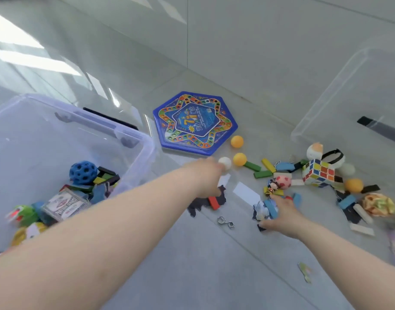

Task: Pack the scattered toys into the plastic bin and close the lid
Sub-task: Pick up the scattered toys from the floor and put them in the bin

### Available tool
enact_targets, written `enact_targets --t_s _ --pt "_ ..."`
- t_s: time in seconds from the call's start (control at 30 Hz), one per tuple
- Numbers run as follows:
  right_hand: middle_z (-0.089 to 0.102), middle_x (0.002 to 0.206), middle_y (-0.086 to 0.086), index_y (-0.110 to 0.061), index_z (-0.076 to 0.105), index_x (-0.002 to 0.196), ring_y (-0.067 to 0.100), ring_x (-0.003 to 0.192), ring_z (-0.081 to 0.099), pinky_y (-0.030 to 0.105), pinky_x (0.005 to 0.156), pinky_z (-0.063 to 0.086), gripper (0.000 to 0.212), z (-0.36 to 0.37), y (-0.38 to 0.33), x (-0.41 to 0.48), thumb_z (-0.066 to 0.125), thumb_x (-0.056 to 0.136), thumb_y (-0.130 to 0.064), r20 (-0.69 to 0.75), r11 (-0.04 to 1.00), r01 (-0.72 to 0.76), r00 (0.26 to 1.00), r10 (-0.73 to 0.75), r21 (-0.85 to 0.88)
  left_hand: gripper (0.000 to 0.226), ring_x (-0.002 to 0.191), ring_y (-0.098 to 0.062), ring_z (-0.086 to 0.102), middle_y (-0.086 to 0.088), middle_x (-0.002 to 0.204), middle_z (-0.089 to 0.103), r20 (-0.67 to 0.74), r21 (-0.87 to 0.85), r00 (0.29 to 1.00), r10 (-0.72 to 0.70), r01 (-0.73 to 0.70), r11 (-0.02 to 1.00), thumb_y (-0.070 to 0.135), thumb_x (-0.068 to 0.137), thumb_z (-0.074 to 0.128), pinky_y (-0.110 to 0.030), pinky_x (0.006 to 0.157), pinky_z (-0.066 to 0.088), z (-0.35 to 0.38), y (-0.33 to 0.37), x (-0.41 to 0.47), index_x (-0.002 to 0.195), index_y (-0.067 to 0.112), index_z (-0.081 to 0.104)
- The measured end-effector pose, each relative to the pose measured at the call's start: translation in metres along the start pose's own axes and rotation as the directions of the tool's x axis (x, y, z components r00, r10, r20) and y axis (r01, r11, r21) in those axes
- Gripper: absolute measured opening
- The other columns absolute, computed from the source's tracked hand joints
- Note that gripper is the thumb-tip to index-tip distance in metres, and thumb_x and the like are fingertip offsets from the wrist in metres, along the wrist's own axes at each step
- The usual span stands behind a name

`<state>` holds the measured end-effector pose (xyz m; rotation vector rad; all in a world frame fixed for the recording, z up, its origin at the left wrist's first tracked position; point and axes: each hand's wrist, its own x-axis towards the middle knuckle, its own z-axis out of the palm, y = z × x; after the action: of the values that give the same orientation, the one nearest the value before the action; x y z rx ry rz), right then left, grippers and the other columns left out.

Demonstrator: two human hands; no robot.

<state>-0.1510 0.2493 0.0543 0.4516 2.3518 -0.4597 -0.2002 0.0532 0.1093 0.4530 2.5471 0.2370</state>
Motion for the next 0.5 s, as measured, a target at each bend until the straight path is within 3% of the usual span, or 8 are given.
enact_targets --t_s 0.07,0.13,0.2,0.33,0.5 --pt "0.015 0.15 0.015 -0.021 0.004 0.147 0.034 0.133 0.031 0.038 0.105 0.036 0.095 0.0 0.004 0.018 0.065 0.077 -0.043 -0.076 0.997 -0.069 0.995 0.068 -0.014 0.067 0.129 -0.03 0.038 -0.012 0.141 0.032 0.054 -0.245 0.979 -0.197 0.204 0.948 0.035 0.085 0.056 -0.036 0.104 0.036 0.034 -0.002 0.012 0.141 0.014 0.025" --pt "0.011 0.151 0.017 -0.017 -0.004 0.147 0.034 0.135 0.027 0.038 0.106 0.033 0.099 0.002 0.003 0.033 0.062 0.079 -0.047 -0.076 0.985 -0.163 0.983 0.167 0.064 0.079 0.133 -0.031 0.033 -0.014 0.145 0.026 0.081 -0.488 0.908 -0.411 0.395 0.778 0.043 0.084 0.057 -0.034 0.107 0.029 0.057 -0.007 0.019 0.144 0.012 0.017" --pt "0.007 0.151 0.017 -0.015 -0.004 0.146 0.034 0.135 0.022 0.038 0.107 0.032 0.101 0.01 0.001 0.041 0.062 0.078 -0.05 -0.08 0.975 -0.209 0.973 0.215 0.073 0.086 0.136 -0.031 0.027 -0.014 0.147 0.023 0.084 -0.547 0.842 -0.533 0.486 0.681 0.047 0.081 0.059 -0.035 0.109 0.026 0.076 -0.013 0.023 0.145 0.012 0.012" --pt "0.003 0.152 0.011 -0.019 0.006 0.145 0.032 0.135 0.018 0.04 0.102 0.037 0.096 0.02 0.002 0.051 0.064 0.075 -0.051 -0.163 0.993 -0.111 0.981 0.103 -0.041 0.086 0.134 -0.031 0.026 -0.013 0.144 0.027 0.11 -0.518 0.806 -0.582 0.546 0.658 0.04 0.078 0.065 -0.033 0.109 0.026 0.094 -0.016 0.031 0.143 0.011 0.018" --pt "0.017 0.143 0.014 -0.016 0.018 0.139 0.034 0.125 0.036 0.038 0.095 0.042 0.083 0.01 -0.007 0.067 0.071 0.076 -0.026 -0.106 0.997 -0.022 0.994 0.015 -0.07 0.061 0.122 -0.032 0.042 -0.013 0.134 0.035 0.082 -0.564 0.81 -0.581 0.519 0.643 0.017 0.079 0.067 -0.035 0.098 0.038 0.104 -0.017 0.04 0.13 0.01 0.036"
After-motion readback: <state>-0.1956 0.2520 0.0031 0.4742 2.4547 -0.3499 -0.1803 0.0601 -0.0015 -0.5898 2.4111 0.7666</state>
